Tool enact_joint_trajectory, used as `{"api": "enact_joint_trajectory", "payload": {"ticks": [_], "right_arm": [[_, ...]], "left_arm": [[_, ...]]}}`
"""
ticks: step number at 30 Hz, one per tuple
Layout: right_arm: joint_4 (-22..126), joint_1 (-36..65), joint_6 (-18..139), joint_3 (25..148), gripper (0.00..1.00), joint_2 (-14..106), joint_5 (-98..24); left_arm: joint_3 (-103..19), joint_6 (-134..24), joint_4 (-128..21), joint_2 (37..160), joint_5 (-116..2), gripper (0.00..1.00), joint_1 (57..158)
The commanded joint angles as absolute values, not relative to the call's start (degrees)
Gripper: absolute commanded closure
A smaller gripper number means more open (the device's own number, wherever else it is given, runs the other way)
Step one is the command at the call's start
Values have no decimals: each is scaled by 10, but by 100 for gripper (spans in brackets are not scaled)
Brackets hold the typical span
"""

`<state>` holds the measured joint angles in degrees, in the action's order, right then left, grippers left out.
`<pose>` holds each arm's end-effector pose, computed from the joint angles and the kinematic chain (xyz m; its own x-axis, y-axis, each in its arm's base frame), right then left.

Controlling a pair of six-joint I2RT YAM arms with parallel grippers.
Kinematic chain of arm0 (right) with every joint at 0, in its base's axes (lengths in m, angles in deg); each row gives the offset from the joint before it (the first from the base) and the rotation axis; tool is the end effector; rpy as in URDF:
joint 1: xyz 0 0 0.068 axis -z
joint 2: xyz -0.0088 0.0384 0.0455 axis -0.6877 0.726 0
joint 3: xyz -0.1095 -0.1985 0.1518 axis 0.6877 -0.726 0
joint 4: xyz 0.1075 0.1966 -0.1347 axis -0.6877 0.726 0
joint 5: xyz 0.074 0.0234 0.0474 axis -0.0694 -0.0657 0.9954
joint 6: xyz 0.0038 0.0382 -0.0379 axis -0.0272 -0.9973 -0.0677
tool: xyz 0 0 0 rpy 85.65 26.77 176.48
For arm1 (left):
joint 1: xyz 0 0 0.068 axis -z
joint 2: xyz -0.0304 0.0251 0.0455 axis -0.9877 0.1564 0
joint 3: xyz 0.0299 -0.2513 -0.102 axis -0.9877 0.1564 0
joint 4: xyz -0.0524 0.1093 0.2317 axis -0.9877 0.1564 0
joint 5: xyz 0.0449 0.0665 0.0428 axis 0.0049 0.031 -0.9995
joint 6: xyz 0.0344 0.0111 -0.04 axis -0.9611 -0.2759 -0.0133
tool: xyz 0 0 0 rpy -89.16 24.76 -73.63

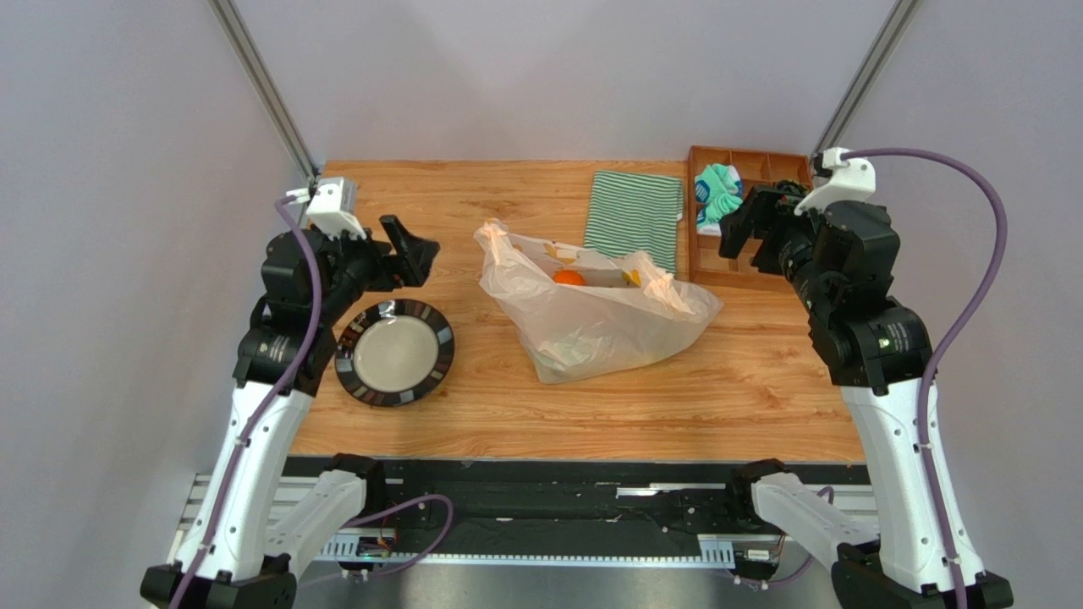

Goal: Place the fruits into the plastic bag

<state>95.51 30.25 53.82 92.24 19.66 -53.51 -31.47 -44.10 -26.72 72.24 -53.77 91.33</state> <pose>0.1612 0.0323 0.4595 -0.3039 0.1609 -0.9390 -0.0170 0.9846 0.1742 0.1777 -0.0394 0.4015 -0.3328 -0.3252 -0.8851 0.2536 0.8732 -0.4162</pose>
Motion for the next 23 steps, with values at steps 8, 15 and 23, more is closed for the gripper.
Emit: {"api": "enact_joint_trajectory", "payload": {"ticks": [8, 15, 23], "right_arm": [[829, 311, 527, 662, 9, -10, -645], [813, 311, 516, 610, 9, -44, -655], [826, 311, 520, 621, 10, -36, -662]], "left_arm": [[-246, -515, -193, 497, -585, 2, 910], [-220, -530, -165, 461, -625, 1, 910], [-200, -525, -182, 454, -613, 1, 910]]}}
